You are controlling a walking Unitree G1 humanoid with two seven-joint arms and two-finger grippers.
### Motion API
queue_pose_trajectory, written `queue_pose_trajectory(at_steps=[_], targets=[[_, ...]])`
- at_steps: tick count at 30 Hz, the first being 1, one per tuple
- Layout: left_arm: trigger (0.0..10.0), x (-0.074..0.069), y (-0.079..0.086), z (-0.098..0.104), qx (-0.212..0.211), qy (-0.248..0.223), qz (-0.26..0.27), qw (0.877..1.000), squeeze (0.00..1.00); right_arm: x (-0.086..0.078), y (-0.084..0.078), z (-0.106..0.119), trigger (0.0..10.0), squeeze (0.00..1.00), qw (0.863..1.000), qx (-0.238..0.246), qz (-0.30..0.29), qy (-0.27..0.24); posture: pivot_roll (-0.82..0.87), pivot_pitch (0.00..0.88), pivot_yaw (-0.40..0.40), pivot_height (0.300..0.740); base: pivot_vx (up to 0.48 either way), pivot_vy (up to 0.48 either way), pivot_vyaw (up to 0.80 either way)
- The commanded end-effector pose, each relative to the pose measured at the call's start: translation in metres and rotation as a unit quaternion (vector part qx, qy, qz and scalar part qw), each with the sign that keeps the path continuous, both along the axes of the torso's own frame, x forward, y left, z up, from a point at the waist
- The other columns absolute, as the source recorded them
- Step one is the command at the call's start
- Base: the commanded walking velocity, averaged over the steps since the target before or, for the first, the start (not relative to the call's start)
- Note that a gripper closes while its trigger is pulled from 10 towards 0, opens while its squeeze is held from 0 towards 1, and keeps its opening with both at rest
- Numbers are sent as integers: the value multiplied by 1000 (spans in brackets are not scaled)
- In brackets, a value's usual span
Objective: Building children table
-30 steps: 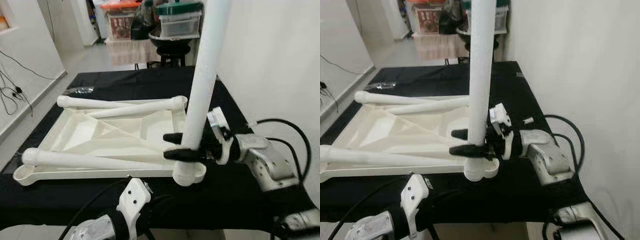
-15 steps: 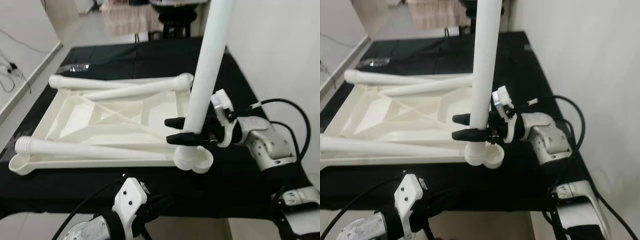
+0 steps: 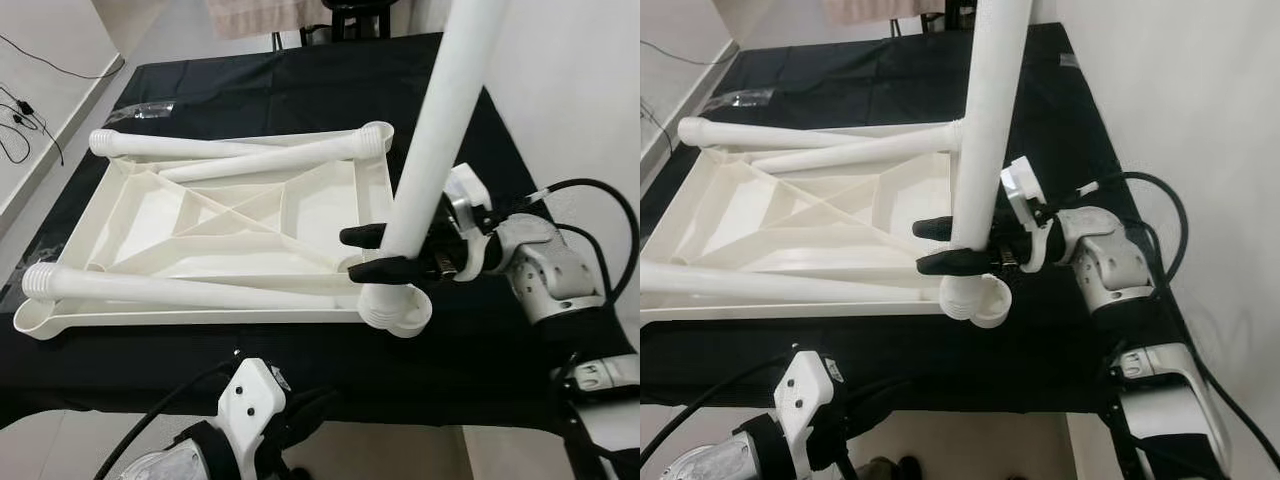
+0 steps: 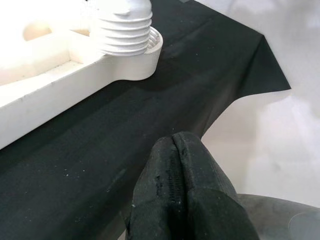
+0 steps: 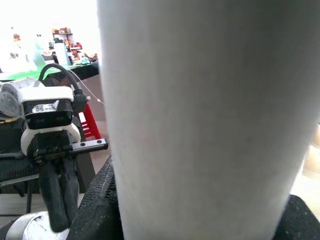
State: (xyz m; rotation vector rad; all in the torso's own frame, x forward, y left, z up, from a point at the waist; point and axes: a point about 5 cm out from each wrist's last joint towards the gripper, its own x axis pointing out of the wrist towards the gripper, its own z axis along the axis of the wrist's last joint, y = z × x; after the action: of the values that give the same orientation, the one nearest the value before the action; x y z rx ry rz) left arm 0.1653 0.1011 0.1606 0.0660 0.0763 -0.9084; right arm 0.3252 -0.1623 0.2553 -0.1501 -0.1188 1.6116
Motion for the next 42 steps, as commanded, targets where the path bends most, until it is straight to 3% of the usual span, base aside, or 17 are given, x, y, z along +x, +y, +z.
queue_pose_trajectory(at_steps=[1, 10, 22, 31, 42], targets=[[10000, -3, 3, -1, 7, 9, 0, 1000, 0, 0, -1, -15, 10000, 0, 999, -22, -4, 29, 139, 291, 89, 740, 0, 0, 0], [10000, -3, 4, 0, 6, 9, 0, 1000, 0, -4, -19, -16, 10000, 0, 998, -57, -2, 35, 136, 289, 93, 740, 0, 0, 0], [10000, 0, 5, 0, 8, 9, -1, 1000, 0, -11, 0, -39, 10000, 0, 990, -135, 36, 12, 137, 290, 99, 740, 0, 0, 0], [10000, 0, 5, 0, 8, 9, 1, 1000, 0, -17, 8, -46, 10000, 0, 985, -164, 54, -21, 132, 292, 97, 740, 0, 0, 0], [10000, 1, 4, 0, 6, 10, 1, 1000, 0, -11, 6, -44, 10000, 0, 986, -160, 41, -13, 129, 293, 91, 740, 0, 0, 0]])
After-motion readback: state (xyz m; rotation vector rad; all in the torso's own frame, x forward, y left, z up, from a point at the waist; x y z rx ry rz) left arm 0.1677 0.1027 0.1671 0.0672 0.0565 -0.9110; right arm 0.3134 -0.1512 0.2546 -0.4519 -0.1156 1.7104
